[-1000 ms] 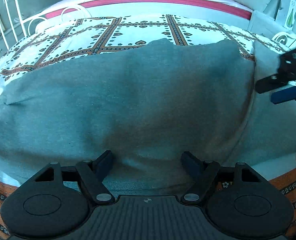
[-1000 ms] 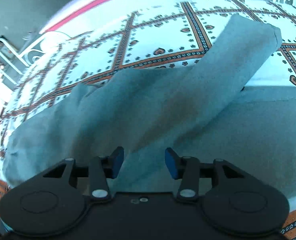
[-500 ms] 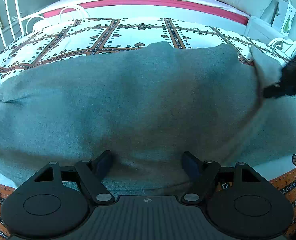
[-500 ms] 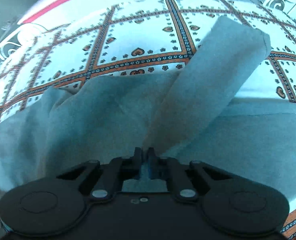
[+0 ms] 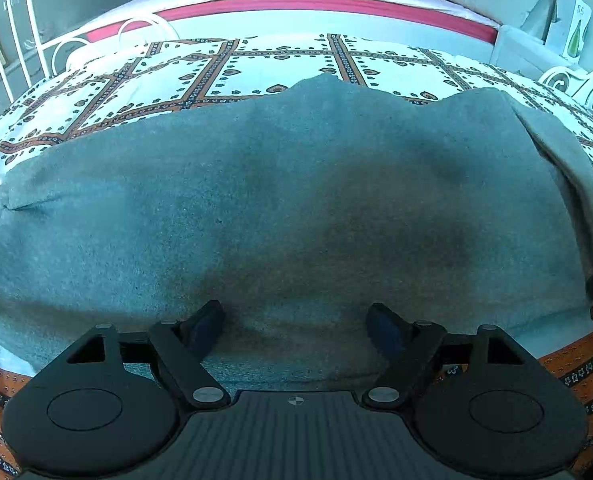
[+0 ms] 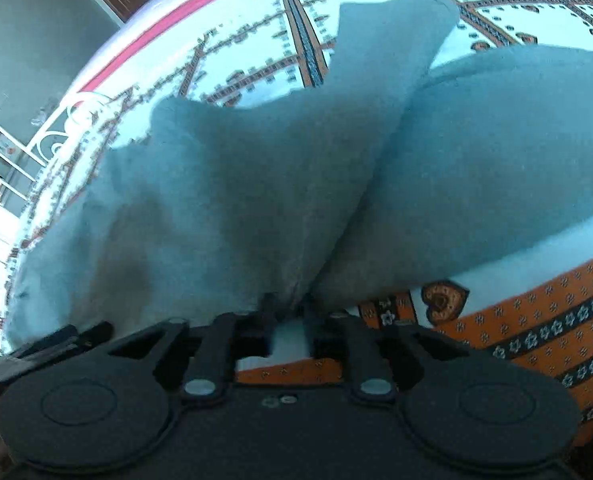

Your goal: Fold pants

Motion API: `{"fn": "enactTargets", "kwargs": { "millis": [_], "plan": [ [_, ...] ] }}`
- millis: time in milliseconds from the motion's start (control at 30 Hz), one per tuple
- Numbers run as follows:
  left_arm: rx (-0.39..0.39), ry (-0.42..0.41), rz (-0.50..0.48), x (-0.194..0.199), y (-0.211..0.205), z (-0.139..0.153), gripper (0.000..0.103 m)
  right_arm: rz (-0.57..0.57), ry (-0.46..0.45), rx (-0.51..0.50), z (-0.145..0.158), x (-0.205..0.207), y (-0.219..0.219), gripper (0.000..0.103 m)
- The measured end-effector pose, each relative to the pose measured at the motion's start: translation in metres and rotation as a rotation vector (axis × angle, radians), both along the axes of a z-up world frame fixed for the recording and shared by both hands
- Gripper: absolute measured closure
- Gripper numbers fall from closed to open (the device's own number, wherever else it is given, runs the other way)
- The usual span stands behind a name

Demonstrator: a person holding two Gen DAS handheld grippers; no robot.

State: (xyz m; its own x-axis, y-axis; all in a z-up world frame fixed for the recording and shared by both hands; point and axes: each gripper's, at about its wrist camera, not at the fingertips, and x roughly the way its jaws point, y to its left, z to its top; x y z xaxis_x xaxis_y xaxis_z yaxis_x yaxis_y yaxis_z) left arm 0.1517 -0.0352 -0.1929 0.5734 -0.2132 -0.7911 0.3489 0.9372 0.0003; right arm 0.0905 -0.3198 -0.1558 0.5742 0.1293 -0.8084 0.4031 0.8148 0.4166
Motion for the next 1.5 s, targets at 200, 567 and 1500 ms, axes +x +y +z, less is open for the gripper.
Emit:
{"fn": "enactTargets", "kwargs": {
  "millis": [200, 567, 1500],
  "plan": [
    [0.0, 0.002, 0.006, 0.001, -0.003, -0.001, 0.019, 0.004, -0.041, -0.164, 0.031, 0.016, -0.017, 0.063],
    [-0.02, 0.004, 0.0, 0.002, 0.0, -0.002, 0.017, 0.021, 0.107, -0.447, 0.015, 0.087, -0.014, 0.053],
    [-0.007, -0.002, 0.002, 0.001, -0.007, -0.004, 0.012, 0.063, -0.014, -0.56, 0.034, 0.05, -0.046, 0.072]
  ]
}}
